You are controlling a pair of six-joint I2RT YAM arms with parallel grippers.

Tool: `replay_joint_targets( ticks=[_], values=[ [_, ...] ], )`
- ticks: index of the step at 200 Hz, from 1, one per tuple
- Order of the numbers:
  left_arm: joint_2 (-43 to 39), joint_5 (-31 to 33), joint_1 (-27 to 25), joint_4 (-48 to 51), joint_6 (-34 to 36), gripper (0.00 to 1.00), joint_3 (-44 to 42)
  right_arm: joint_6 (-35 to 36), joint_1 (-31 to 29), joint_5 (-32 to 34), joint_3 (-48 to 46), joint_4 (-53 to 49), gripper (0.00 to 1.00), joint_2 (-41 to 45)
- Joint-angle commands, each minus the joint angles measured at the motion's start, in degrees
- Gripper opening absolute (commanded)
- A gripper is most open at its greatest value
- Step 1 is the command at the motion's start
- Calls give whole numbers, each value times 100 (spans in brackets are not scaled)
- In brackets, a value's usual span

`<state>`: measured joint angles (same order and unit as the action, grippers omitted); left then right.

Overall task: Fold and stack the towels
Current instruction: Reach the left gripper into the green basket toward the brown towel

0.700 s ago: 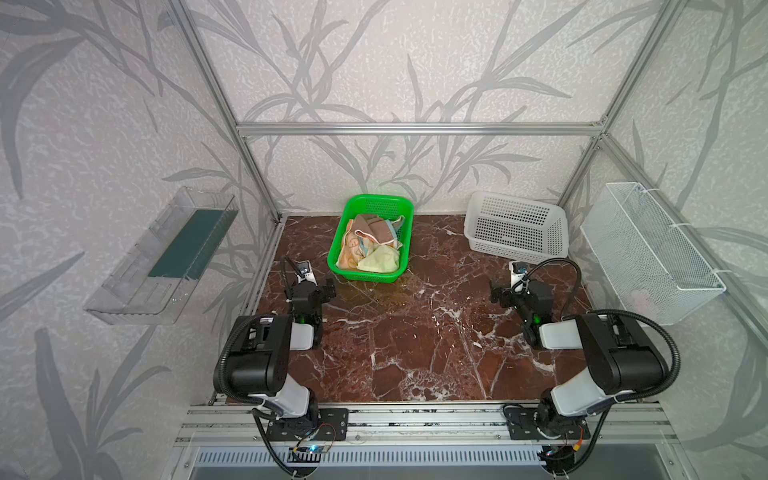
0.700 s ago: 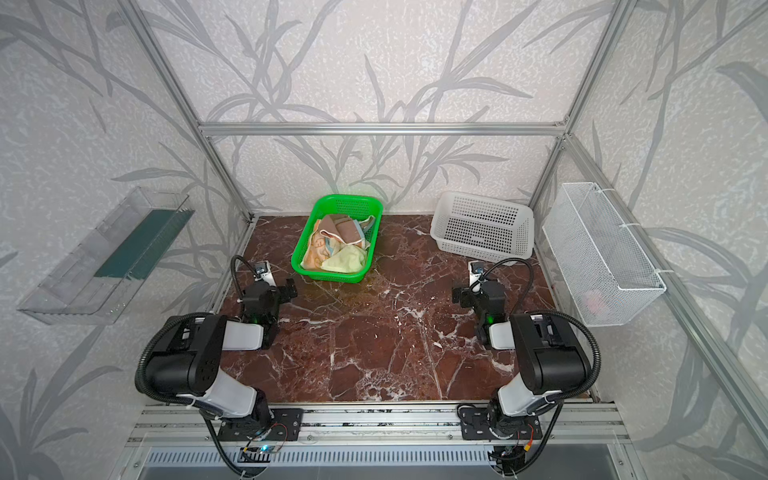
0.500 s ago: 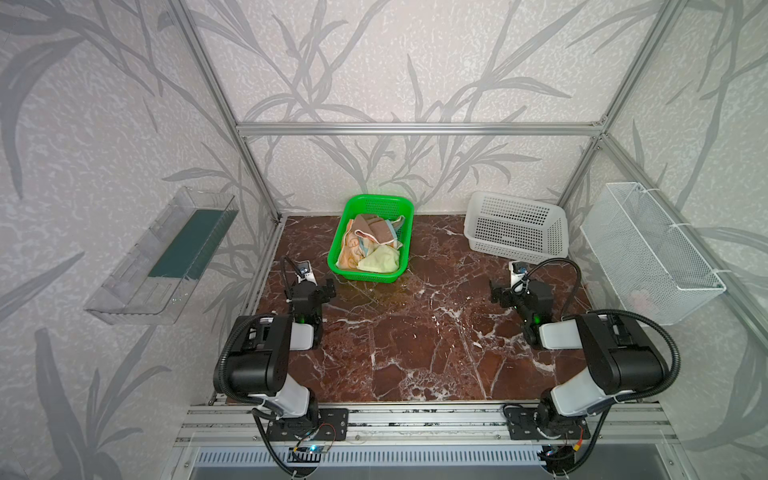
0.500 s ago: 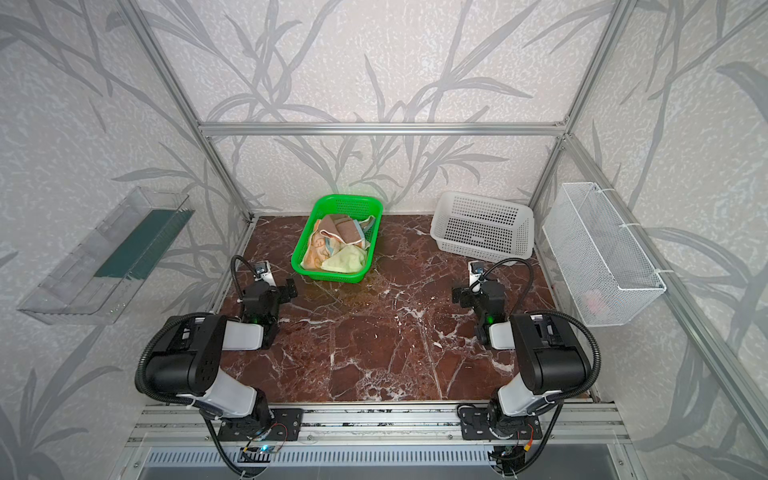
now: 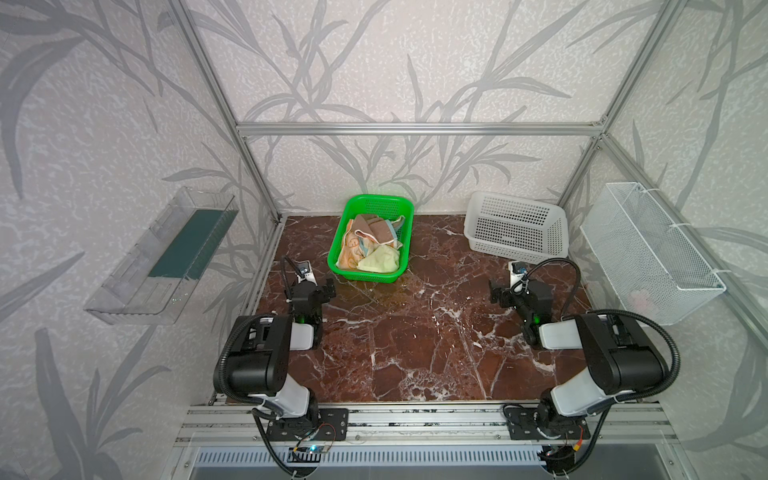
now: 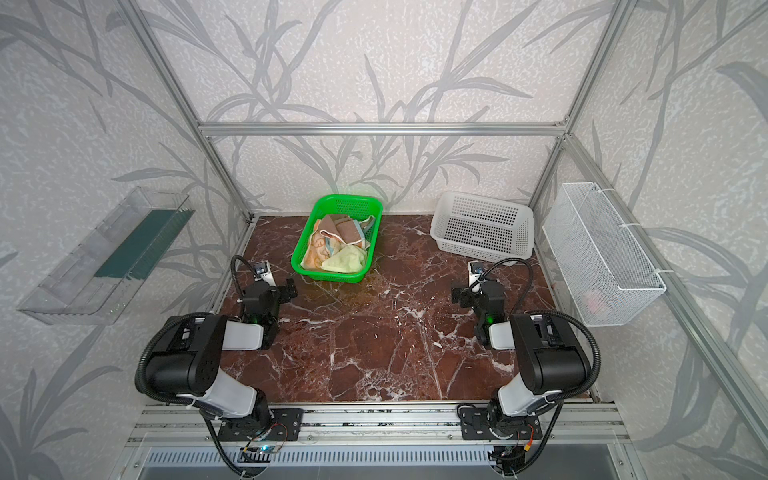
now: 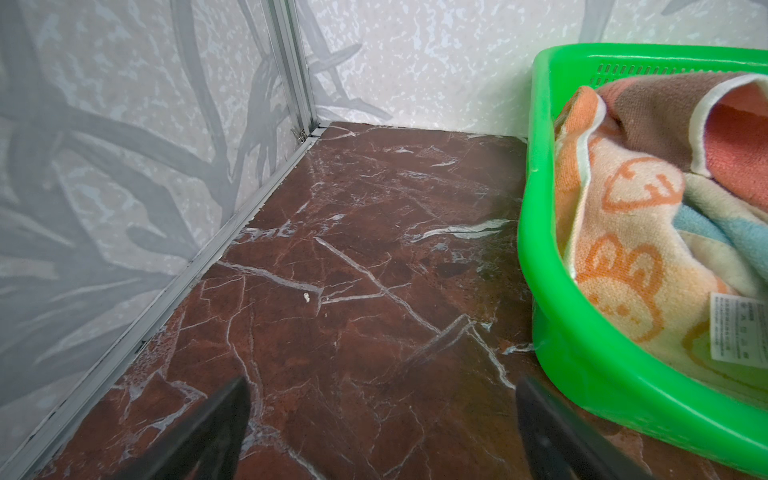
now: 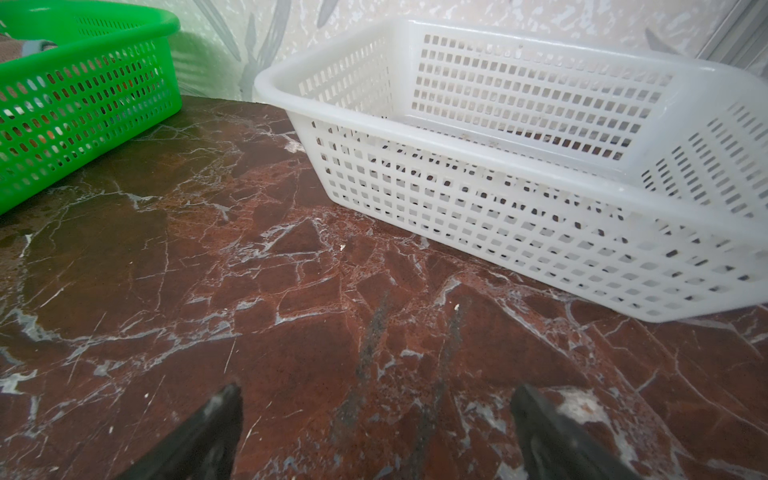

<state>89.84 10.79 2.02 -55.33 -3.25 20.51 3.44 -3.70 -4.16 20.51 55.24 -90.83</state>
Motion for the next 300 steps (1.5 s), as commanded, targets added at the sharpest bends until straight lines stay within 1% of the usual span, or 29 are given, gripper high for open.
replay_joint_targets(
  ticks=[1, 147, 160, 177, 199, 211, 230, 242, 260, 270, 286, 300],
  values=[
    [-2, -24, 9, -156, -58, 99, -39, 30, -17, -23, 111, 67, 99, -4],
    [3, -33, 14, -175, -42, 99, -43, 38, -16, -24, 90, 95, 99, 2],
    [-198, -123, 1, -84, 0, 99, -86, 85, -70, 39, -3, 174, 99, 117],
    [-795, 38, 0, 573, -72, 99, -50, 196, -201, 193, -94, 10, 99, 488],
    [-1610, -6, -7, 2136, -275, 99, 299, 325, -441, 469, -50, -526, 99, 985],
    [-1982, -105, -28, 2826, -394, 99, 495, 349, -569, 624, 70, -1025, 99, 1232],
    [-2415, -146, -155, 3439, -476, 99, 730, 327, -763, 819, 325, -1902, 99, 1585],
    [-2592, -184, -240, 3956, -572, 99, 984, 185, -847, 791, 504, -2415, 99, 1828],
    [-2596, -503, -328, 4692, -819, 99, 1461, -238, -953, 685, 796, -3178, 99, 2111],
    [-2478, -659, -366, 5007, -1081, 99, 1744, -505, -990, 634, 1032, -3668, 99, 2182],
    [-2119, -1049, -434, 5394, -1500, 99, 2205, -859, -1055, 472, 1481, -4456, 99, 2161],
    [-1707, -1131, -570, 5676, -1769, 99, 2643, -1078, -1142, 358, 1857, -5015, 99, 2026]
  ],
)
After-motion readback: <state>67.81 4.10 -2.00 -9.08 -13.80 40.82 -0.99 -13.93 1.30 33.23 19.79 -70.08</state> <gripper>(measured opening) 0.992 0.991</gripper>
